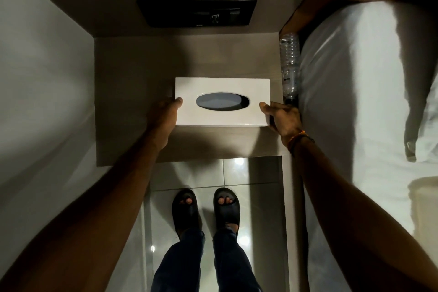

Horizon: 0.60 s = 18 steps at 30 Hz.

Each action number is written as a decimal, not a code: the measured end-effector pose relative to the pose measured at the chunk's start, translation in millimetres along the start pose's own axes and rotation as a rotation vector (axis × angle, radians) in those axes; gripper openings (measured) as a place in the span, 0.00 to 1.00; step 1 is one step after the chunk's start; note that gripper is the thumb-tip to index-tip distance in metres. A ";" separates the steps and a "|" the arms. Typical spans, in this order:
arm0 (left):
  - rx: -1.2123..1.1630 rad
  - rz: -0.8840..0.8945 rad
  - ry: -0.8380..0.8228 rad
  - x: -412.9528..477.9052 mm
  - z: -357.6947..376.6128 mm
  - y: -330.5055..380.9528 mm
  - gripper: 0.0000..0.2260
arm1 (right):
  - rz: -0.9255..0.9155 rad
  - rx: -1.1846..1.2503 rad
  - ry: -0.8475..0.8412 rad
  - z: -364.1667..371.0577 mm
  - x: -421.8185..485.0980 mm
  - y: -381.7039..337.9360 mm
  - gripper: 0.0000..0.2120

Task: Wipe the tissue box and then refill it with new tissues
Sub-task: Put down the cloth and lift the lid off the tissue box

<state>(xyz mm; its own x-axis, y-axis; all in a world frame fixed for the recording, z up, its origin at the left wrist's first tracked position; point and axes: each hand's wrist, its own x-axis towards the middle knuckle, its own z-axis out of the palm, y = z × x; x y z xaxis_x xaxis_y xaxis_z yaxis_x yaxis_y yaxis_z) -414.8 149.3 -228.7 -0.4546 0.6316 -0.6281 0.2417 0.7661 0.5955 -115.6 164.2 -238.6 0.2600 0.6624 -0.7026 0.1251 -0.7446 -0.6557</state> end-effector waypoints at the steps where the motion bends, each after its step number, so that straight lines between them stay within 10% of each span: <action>1: -0.018 -0.008 0.003 0.4 -0.4 0.0 0.16 | 0.022 0.014 -0.004 -0.2 0.2 -0.6 0.13; 18: -0.069 -0.087 -0.019 4.5 -3.8 11.2 0.17 | 0.093 0.009 -0.084 -7.2 16.4 -10.9 0.12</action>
<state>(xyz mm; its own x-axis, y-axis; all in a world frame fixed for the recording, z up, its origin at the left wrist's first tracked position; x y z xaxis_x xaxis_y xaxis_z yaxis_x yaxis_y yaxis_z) -417.4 160.3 -223.0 -0.4545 0.5659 -0.6879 0.1423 0.8085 0.5710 -105.8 182.5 -240.9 0.1888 0.5953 -0.7810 0.0955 -0.8027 -0.5887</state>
